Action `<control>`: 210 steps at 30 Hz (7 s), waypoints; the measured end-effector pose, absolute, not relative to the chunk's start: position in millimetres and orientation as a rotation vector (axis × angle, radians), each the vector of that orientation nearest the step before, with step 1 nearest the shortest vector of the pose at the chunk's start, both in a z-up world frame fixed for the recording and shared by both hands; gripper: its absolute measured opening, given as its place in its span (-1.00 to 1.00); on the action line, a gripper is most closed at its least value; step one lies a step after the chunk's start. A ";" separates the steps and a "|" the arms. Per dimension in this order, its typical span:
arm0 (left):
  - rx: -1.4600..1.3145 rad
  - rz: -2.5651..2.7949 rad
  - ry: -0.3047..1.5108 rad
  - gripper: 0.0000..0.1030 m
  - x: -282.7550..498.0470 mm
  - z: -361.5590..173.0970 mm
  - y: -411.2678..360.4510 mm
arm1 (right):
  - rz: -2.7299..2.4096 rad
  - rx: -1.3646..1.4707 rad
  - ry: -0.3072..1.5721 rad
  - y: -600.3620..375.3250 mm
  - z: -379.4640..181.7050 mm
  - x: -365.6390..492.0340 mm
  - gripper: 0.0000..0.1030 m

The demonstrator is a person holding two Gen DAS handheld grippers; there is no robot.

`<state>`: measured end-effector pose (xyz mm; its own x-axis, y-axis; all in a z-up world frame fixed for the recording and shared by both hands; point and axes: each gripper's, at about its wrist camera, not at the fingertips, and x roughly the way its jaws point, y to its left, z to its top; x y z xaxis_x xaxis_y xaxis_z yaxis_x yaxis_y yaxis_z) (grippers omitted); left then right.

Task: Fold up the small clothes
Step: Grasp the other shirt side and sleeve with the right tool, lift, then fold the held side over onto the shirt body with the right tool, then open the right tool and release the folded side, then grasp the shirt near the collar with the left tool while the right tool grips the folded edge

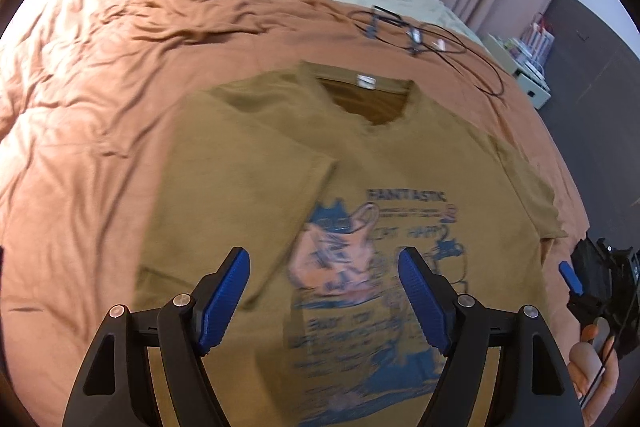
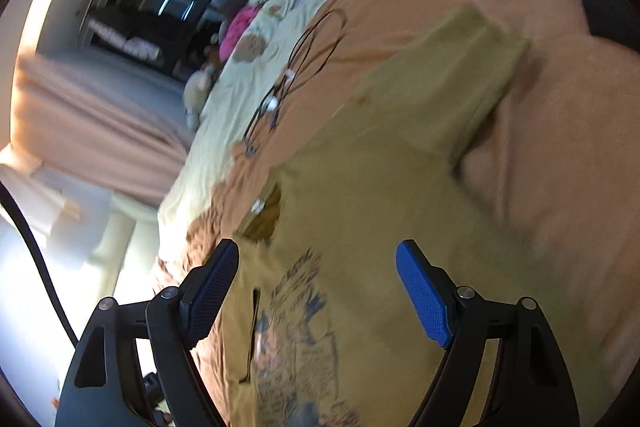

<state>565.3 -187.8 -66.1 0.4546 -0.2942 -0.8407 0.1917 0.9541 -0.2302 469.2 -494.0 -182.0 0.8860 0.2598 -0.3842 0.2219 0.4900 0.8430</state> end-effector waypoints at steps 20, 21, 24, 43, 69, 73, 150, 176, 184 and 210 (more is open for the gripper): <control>-0.058 -0.587 1.104 0.29 603.8 -113.5 -354.7 | -0.132 1.197 0.447 -524.0 -217.1 464.7 0.12; -0.055 -0.595 1.108 0.25 604.8 -115.8 -359.1 | -0.133 1.211 0.447 -521.7 -219.9 465.6 0.12; -0.050 -0.628 1.130 0.06 607.9 -124.2 -378.8 | -0.115 1.268 0.439 -527.6 -224.4 468.1 0.06; -0.120 -0.727 1.206 -0.55 606.2 -143.8 -457.3 | -0.206 1.194 0.386 -526.8 -211.2 454.3 -0.98; -0.238 -0.819 1.326 -0.81 595.8 -169.9 -493.1 | 0.111 1.156 0.435 -515.8 -174.6 476.3 -0.98; -0.268 -0.793 1.329 -0.80 597.0 -165.9 -472.0 | 0.115 1.167 0.460 -522.0 -181.1 478.0 -0.98; -0.187 -0.604 1.212 -0.80 617.2 -132.6 -378.3 | 0.134 1.074 0.469 -519.5 -140.9 506.0 -0.94; -0.216 -0.491 1.211 -0.79 639.0 -134.9 -338.4 | 0.267 1.002 0.605 -483.8 -118.7 556.1 0.72; -0.220 -0.488 1.211 -0.24 645.4 -144.0 -352.1 | 0.121 1.018 0.591 -534.2 -124.1 521.0 0.72; -0.069 -0.389 1.145 -0.23 706.5 -167.6 -404.6 | -0.152 0.974 0.812 -547.0 -113.4 499.6 -0.33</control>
<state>706.5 -404.6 -167.6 0.3536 -0.3357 -0.8731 0.2660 0.9309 -0.2502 499.6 -547.0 -113.4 0.7028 0.2303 -0.6730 0.4583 0.5770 0.6760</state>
